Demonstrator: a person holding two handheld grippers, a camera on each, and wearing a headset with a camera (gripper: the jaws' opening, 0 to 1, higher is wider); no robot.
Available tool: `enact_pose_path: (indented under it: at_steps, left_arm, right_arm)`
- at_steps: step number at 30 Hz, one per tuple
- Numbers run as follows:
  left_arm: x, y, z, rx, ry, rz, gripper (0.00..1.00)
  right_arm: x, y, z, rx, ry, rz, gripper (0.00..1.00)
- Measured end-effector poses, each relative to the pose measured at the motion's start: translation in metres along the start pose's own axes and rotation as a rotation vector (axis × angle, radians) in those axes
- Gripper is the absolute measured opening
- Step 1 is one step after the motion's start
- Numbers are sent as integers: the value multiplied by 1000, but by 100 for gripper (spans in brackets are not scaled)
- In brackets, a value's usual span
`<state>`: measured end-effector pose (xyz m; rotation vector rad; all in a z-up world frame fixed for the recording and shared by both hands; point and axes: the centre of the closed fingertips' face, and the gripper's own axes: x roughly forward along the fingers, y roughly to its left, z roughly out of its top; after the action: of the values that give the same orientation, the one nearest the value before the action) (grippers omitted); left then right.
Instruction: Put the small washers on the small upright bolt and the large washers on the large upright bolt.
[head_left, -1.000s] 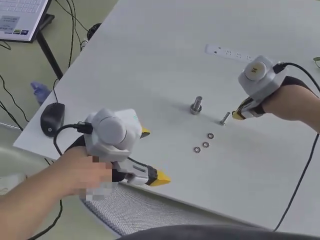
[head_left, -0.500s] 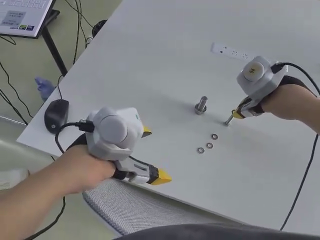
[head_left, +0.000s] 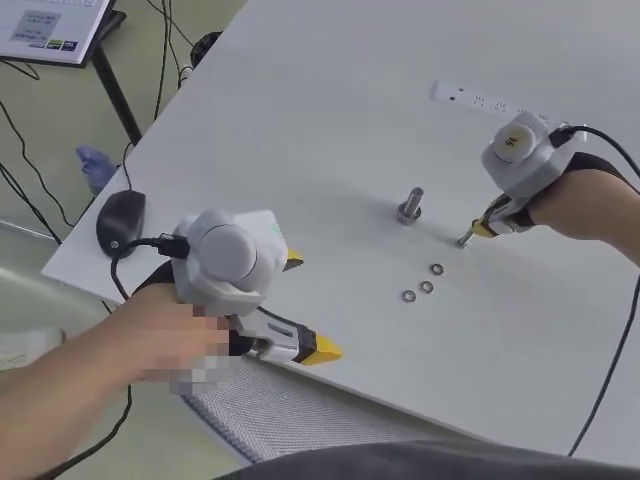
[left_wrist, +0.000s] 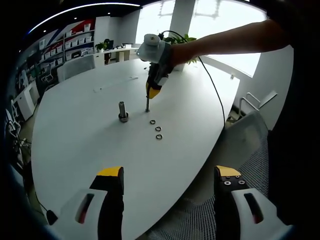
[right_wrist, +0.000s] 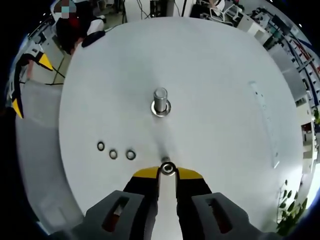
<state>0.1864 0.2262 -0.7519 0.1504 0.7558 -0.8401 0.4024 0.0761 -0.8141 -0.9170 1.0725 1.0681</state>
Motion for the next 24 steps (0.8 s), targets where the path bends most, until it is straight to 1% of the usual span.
enact_pose_path:
  at_steps: [2, 5, 9, 17, 24]
  left_arm:
    - [0, 0, -1, 2, 4, 0, 73]
    - [0, 1, -2, 0, 5, 0, 72]
    - [-1, 1, -3, -3, 6, 0, 72]
    - [-2, 2, -7, -14, 12, 4, 71]
    - [-1, 3, -10, -21, 19, 4, 70]
  right_arm:
    - [1, 3, -1, 1, 0, 6, 13]
    - [1, 4, -2, 2, 8, 2, 13]
    - [4, 6, -2, -3, 5, 4, 13]
    - [10, 7, -1, -12, 12, 3, 13]
    - [17, 7, -3, -16, 19, 8, 13]
